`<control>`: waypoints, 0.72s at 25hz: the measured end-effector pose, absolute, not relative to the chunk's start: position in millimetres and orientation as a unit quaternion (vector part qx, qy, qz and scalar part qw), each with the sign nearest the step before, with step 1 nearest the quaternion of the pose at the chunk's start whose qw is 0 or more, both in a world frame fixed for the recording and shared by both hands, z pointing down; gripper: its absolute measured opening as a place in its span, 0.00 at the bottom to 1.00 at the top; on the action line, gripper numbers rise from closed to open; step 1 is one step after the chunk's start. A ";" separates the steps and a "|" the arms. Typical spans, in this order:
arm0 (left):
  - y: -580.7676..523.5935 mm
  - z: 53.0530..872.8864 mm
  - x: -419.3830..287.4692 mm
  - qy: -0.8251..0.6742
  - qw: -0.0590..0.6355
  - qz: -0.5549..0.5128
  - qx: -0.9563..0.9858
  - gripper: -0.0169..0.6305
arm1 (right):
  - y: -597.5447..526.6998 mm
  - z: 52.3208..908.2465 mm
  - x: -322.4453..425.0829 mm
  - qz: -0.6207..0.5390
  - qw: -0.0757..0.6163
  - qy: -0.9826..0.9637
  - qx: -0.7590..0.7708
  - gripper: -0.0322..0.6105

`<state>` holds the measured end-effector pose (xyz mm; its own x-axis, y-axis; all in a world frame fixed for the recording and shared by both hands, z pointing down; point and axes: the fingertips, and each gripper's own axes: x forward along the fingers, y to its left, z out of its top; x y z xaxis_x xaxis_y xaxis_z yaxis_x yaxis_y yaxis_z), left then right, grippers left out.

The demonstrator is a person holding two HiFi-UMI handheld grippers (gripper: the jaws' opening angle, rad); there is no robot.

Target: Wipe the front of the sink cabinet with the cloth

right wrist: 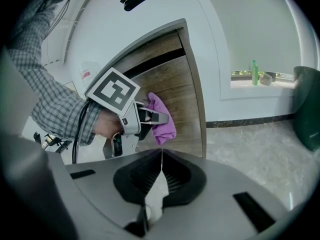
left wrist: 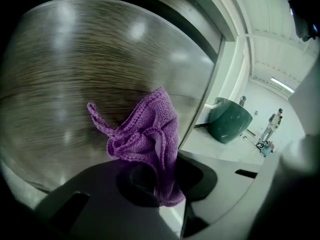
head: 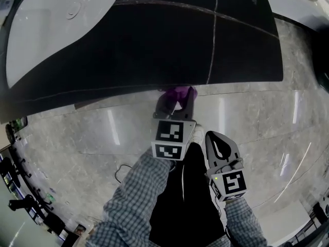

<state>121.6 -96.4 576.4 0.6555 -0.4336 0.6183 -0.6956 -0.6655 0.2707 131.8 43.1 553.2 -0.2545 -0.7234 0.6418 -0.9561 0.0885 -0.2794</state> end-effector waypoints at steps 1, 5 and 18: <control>-96.2 575.7 128.7 -0.314 0.246 0.262 0.879 0.13 | 42.6 554.0 132.8 0.337 0.173 -0.715 0.587 0.08; -94.6 574.3 153.1 -0.283 0.228 0.263 0.894 0.13 | 41.2 553.5 138.5 0.335 0.169 -0.710 0.595 0.08; -74.0 583.6 226.2 -0.193 0.184 0.281 0.922 0.13 | 58.9 551.4 170.2 0.335 0.171 -0.695 0.613 0.08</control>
